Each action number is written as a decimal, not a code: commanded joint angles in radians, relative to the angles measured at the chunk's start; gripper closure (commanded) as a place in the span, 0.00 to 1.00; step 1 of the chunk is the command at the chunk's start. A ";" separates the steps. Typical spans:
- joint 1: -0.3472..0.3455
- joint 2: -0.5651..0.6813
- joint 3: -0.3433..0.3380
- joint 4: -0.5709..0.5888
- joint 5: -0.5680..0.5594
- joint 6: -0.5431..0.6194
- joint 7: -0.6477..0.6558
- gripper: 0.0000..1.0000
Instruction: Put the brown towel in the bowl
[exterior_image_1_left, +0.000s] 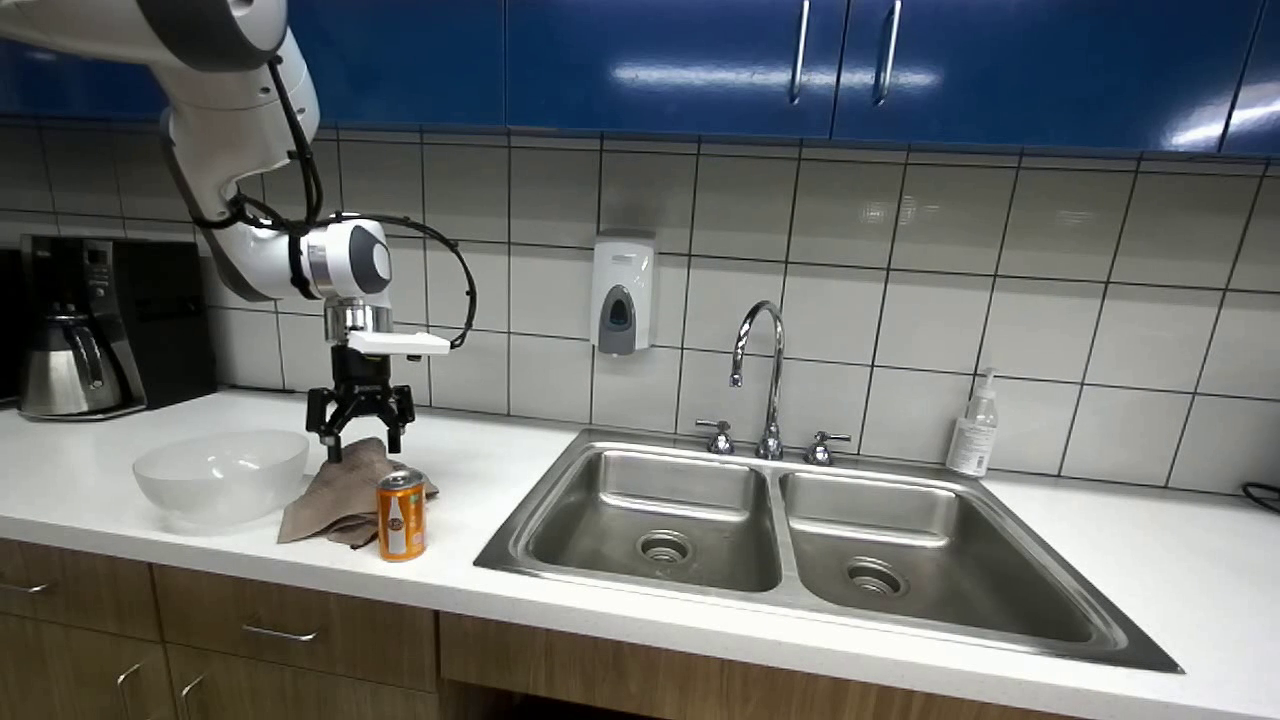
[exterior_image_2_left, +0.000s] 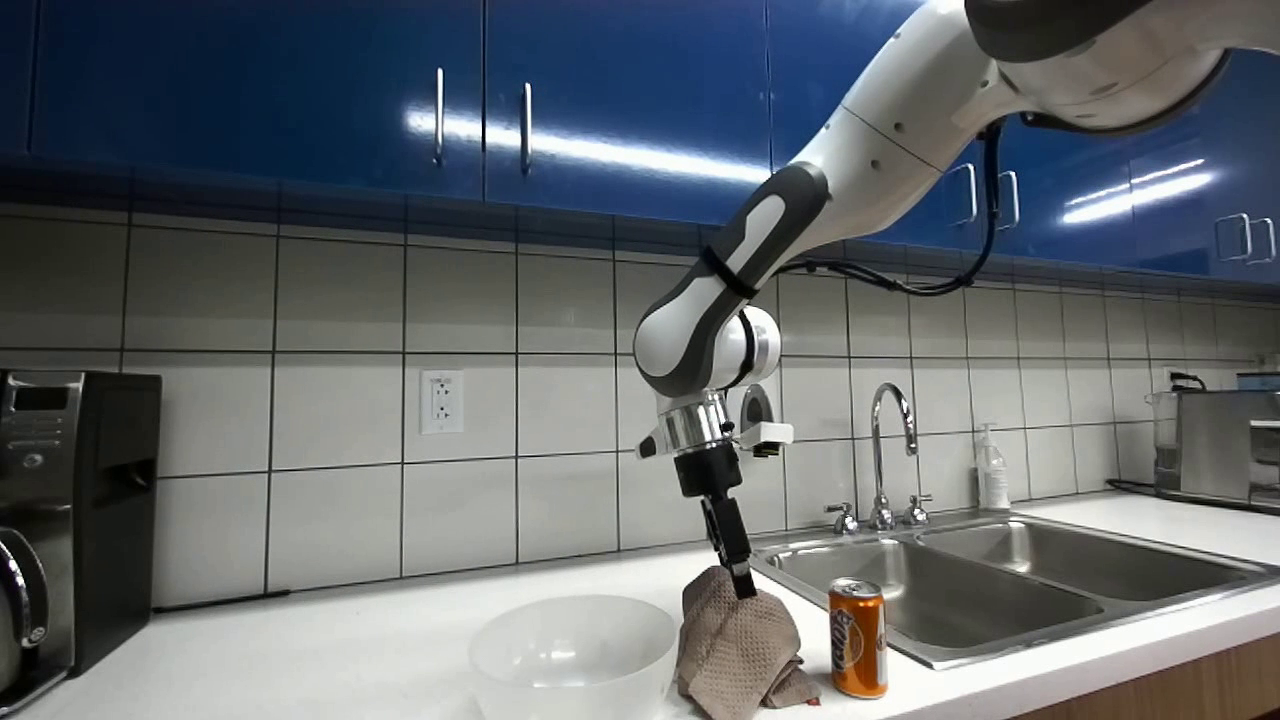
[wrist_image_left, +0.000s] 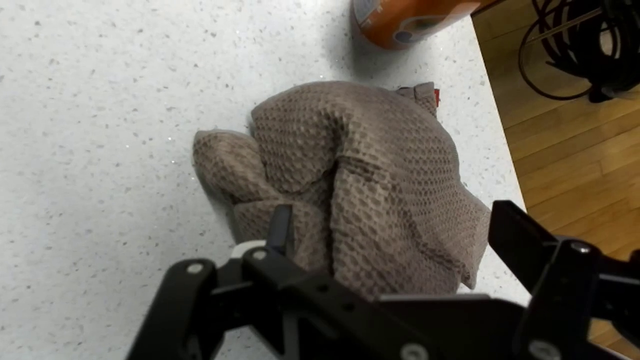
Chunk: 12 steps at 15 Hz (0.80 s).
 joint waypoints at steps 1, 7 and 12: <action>-0.006 0.002 0.008 0.003 -0.004 -0.003 0.003 0.00; -0.002 0.002 0.016 -0.031 -0.020 0.046 -0.021 0.00; -0.005 0.012 0.020 -0.076 -0.043 0.141 -0.063 0.00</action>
